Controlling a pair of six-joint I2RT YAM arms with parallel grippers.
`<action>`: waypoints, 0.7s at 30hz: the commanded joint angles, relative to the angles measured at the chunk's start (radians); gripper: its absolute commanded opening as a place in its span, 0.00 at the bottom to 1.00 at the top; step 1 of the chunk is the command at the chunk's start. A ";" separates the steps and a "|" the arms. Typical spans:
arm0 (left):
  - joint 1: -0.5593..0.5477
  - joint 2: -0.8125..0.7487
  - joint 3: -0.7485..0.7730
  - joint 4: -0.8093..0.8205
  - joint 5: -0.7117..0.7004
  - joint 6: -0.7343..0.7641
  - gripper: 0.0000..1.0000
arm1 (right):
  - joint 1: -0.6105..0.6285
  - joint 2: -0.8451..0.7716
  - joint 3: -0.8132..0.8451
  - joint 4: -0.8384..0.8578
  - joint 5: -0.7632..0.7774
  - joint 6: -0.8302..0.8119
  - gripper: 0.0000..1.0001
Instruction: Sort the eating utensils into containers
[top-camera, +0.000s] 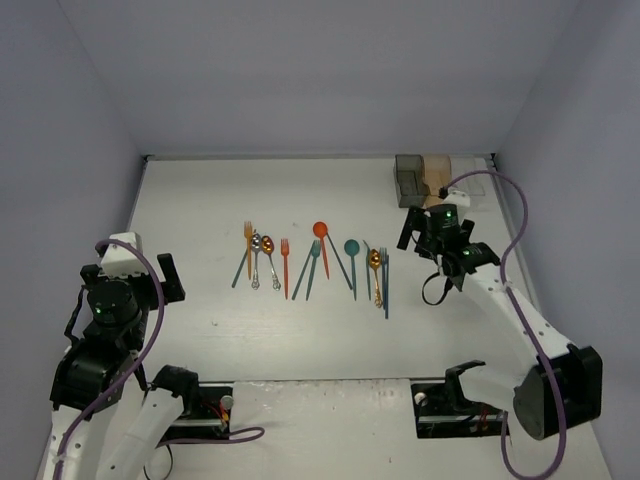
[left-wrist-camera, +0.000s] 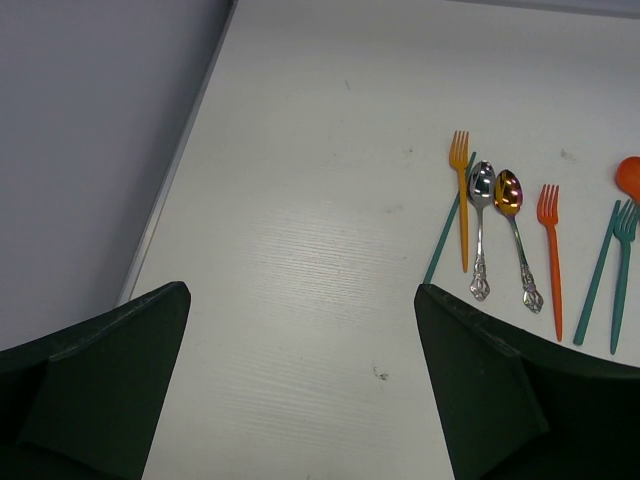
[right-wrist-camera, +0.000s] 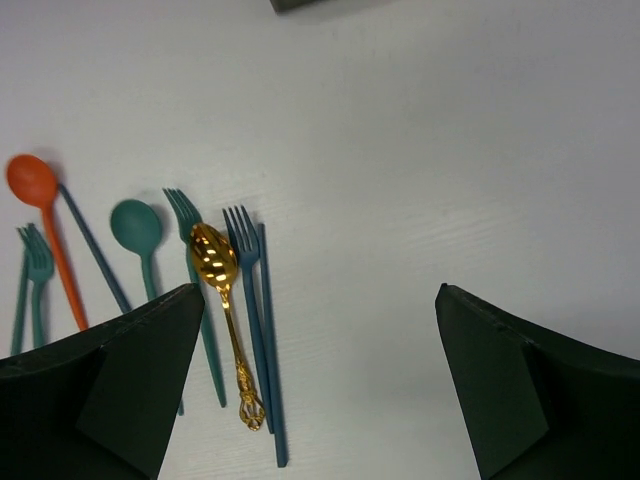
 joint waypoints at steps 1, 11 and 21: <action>0.005 0.001 0.007 0.017 0.014 -0.009 0.94 | 0.006 0.116 -0.023 0.013 -0.036 0.125 1.00; 0.004 -0.007 0.003 -0.004 0.056 -0.041 0.94 | 0.011 0.304 -0.031 0.022 -0.019 0.182 0.86; 0.005 -0.007 -0.005 -0.003 0.072 -0.060 0.94 | 0.039 0.365 -0.019 0.046 -0.054 0.152 0.54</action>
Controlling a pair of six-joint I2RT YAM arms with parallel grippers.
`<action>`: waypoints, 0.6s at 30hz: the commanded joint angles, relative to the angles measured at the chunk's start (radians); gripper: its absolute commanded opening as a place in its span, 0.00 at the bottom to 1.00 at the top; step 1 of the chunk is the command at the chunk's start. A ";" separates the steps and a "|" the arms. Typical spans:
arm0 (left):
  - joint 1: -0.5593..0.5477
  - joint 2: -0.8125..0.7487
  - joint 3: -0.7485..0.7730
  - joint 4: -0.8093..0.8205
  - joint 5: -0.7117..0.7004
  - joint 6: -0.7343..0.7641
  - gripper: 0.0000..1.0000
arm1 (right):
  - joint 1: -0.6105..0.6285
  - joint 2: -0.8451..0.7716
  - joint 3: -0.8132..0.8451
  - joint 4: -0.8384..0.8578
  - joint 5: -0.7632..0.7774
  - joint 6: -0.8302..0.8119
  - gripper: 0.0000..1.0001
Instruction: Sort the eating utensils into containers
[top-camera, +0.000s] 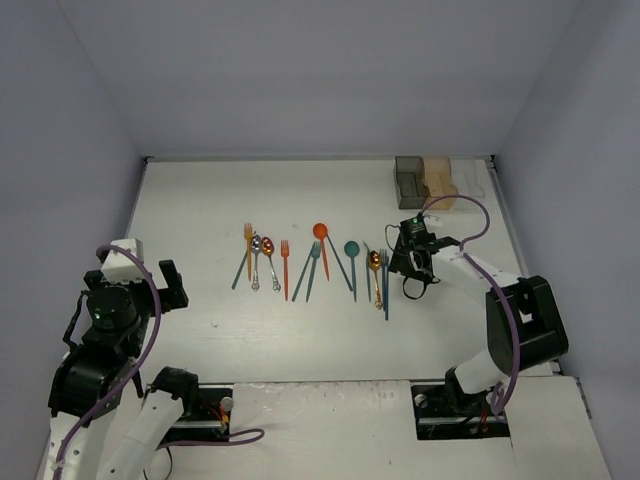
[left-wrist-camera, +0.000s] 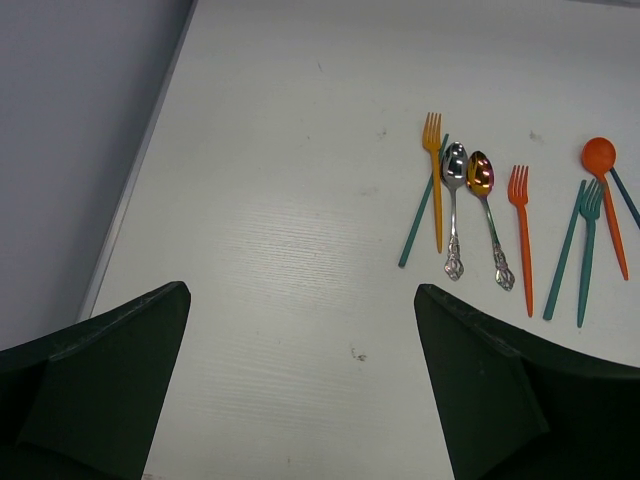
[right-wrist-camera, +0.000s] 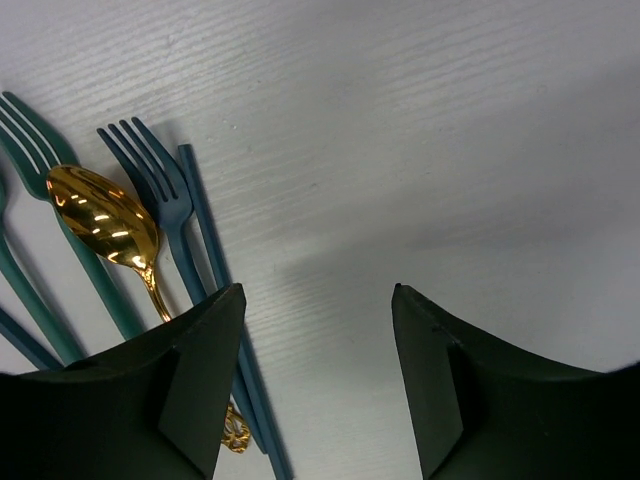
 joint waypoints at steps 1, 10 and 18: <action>0.005 0.016 -0.003 0.036 0.017 -0.020 0.94 | 0.019 0.020 0.019 0.032 -0.009 -0.013 0.52; 0.005 0.016 -0.006 0.036 0.024 -0.027 0.94 | 0.057 0.083 0.037 0.048 -0.035 -0.037 0.41; 0.005 0.019 -0.003 0.037 0.032 -0.029 0.94 | 0.066 0.070 0.043 0.056 -0.033 -0.042 0.39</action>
